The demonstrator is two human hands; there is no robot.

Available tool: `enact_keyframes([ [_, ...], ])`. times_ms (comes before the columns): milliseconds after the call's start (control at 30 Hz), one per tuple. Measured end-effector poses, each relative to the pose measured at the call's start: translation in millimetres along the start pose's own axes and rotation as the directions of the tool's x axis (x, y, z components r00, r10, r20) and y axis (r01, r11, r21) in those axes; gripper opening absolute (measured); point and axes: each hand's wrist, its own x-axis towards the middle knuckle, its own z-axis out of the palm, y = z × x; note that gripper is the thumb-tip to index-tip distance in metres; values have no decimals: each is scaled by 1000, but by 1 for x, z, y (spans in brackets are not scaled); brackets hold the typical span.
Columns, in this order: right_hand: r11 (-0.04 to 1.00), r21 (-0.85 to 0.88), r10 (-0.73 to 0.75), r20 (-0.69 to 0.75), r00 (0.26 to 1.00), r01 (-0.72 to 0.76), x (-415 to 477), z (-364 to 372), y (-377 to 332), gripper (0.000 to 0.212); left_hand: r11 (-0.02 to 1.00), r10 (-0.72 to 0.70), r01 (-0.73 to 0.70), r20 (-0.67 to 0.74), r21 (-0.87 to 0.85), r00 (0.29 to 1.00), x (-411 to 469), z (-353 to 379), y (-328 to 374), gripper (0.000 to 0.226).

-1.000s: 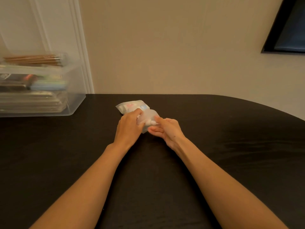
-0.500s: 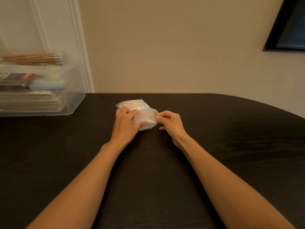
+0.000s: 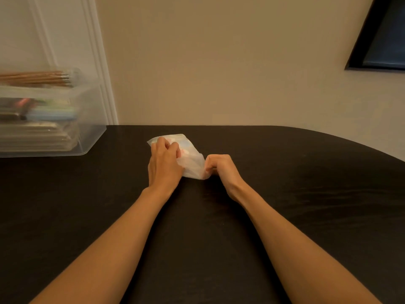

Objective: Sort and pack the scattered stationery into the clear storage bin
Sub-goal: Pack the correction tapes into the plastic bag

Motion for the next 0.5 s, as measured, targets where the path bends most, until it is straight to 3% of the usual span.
enact_keyframes([
  [200, 989, 133, -66, 27, 997, 61, -5, 7, 3, 21, 999, 28, -28, 7, 22, 1000, 12, 11, -1, 26],
  [400, 991, 123, -69, 99, 993, 56, -3, 2, 1, 34, 996, -32, 35, -40, 76, 999, 15, 13, 0, 21],
  [500, 998, 0, -63, 163, 985, 64, -3, 8, -2, 32, 995, -72, 75, -40, 69, 997, 16, 12, -3, 24],
])
